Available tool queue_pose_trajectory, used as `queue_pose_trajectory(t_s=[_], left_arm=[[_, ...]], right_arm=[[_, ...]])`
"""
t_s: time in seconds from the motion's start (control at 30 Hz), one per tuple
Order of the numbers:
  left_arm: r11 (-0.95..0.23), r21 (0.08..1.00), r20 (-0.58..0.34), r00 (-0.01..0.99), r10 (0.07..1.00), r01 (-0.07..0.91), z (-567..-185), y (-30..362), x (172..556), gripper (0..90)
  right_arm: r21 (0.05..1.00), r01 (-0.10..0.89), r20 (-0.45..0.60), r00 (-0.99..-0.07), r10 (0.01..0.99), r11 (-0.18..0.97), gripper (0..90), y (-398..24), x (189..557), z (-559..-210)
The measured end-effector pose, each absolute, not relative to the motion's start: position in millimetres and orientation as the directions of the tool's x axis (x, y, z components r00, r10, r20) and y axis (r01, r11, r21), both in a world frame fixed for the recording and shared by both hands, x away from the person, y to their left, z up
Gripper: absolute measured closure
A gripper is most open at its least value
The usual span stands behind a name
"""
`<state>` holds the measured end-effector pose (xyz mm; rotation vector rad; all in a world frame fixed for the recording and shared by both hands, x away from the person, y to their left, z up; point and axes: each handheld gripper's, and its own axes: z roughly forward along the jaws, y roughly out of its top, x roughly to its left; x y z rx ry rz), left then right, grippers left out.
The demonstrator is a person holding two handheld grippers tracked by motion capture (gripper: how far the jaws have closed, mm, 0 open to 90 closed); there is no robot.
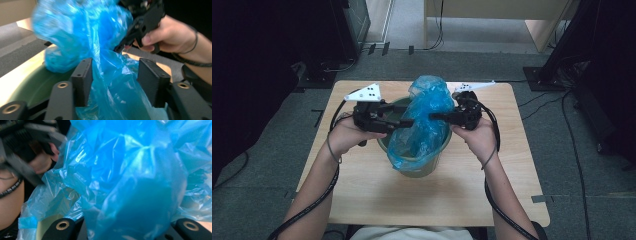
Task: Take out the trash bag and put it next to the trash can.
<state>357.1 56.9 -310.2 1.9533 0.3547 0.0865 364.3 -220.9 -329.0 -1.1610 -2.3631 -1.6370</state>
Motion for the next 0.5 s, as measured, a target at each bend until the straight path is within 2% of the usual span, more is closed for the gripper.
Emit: queue_pose_trajectory(t_s=[0.17,0.5], left_arm=[[-0.401,0.894,-0.073,0.947,0.313,0.201,-321,43,361,40.9],[-0.416,0.89,-0.062,0.955,0.29,0.184,-328,34,362,36.9]], right_arm=[[0.785,0.599,0.447,-0.725,0.525,0.158,86.4,-218,363,-327],[0.773,0.616,0.502,-0.741,0.446,0.152,86.3,-206,361,-322]])
